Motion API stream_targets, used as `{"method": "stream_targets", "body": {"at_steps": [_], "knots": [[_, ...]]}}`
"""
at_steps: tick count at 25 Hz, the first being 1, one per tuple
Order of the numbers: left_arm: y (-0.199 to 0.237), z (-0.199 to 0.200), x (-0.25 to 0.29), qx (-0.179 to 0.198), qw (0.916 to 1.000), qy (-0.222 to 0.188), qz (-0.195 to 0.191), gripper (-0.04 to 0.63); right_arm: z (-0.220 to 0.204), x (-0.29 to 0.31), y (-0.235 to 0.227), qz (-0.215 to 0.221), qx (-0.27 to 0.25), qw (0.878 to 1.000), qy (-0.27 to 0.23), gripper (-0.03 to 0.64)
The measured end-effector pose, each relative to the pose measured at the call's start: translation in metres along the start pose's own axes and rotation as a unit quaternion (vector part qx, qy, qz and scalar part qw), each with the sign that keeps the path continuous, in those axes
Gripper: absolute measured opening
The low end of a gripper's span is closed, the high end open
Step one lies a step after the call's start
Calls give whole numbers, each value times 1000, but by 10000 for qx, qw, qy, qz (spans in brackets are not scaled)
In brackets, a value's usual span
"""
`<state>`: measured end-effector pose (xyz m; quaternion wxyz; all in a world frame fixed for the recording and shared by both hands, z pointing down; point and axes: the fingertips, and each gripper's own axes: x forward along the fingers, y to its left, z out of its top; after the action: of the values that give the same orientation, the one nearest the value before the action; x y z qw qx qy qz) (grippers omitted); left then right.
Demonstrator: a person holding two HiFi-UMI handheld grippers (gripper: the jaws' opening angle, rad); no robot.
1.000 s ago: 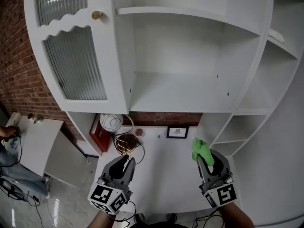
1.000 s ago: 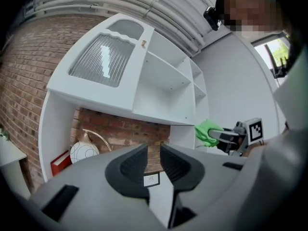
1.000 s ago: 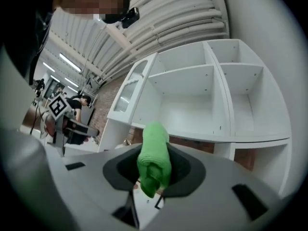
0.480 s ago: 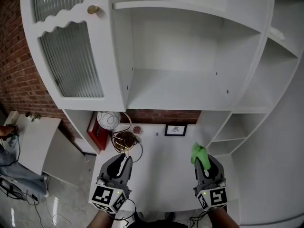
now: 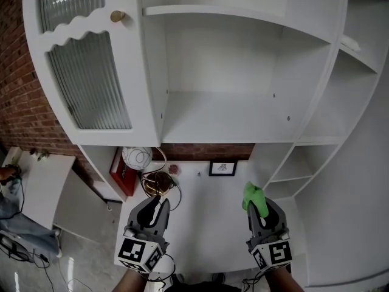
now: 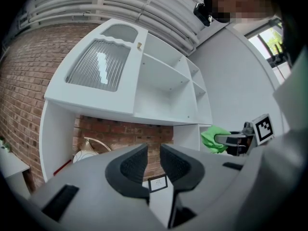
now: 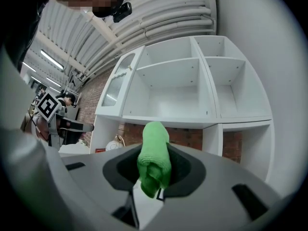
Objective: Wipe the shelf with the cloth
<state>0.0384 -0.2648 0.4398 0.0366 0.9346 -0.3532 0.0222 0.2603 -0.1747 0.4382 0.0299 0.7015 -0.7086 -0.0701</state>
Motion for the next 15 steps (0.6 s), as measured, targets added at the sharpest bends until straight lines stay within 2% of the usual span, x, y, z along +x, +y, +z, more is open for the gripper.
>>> {"method": "stream_targets", "body": {"at_steps": [4, 9, 15], "knots": [[1, -1, 0, 0, 10000, 13, -23, 78, 5, -1, 4, 38, 16, 10000, -54, 103], [2, -3, -1, -28, 9996, -253, -78, 78, 5, -2, 7, 77, 15, 9999, -66, 104], [0, -1, -5, 5, 9999, -101, -35, 78, 7, -4, 9, 98, 35, 9999, -89, 103]]}}
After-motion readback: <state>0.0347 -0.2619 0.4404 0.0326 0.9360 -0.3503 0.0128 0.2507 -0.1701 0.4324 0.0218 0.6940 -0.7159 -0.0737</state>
